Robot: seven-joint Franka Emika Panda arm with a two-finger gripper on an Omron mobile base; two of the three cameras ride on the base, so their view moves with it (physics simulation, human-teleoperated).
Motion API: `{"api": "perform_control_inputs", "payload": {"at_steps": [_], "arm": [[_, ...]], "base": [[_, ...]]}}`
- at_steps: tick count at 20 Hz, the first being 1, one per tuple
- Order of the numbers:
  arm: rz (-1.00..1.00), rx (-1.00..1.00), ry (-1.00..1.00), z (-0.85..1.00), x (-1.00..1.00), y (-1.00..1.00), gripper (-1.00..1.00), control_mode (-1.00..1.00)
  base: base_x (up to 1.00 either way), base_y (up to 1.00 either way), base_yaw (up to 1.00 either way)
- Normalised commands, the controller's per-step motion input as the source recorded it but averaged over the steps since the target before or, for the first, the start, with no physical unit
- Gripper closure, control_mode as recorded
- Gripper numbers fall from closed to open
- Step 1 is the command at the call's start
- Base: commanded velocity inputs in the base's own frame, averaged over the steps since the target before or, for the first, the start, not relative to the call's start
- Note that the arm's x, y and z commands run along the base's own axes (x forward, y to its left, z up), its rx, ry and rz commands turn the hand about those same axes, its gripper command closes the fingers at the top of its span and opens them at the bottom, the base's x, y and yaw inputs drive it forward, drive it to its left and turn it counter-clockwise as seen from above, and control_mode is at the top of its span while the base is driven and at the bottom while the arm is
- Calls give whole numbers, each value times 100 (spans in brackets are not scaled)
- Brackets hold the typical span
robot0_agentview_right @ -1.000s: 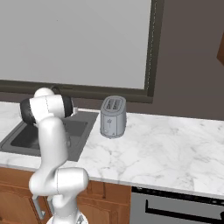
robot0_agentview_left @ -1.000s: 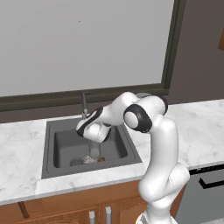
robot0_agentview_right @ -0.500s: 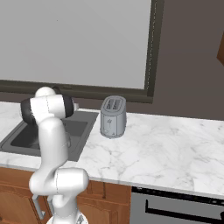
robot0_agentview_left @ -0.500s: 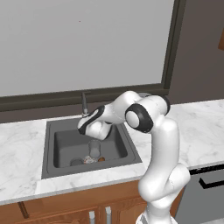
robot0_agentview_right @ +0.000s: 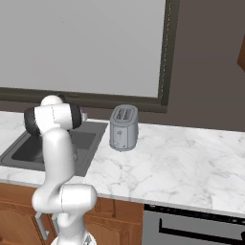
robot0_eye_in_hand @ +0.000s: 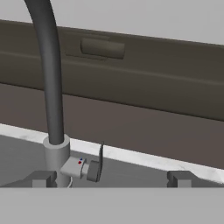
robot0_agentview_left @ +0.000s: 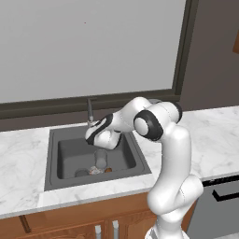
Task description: Pick the jar and glass cup and place them in the sink. Then turn on the water.
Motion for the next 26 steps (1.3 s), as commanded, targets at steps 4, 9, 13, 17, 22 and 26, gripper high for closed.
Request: {"api": "perform_control_inputs", "payload": {"at_steps": [4, 9, 13, 17, 22, 26], "arm": [[0, 0, 0, 0, 0, 0, -100, -100], [0, 0, 0, 0, 0, 0, -100, -100], [0, 0, 0, 0, 0, 0, -100, -100], [0, 0, 0, 0, 0, 1, -100, -100], [0, 0, 0, 0, 0, 1, -100, -100], [0, 0, -1, 0, 0, 1, -100, -100]], "base": [[0, 0, 0], [0, 0, 0], [0, 0, 0], [0, 0, 0], [0, 0, 0], [0, 0, 0]]}}
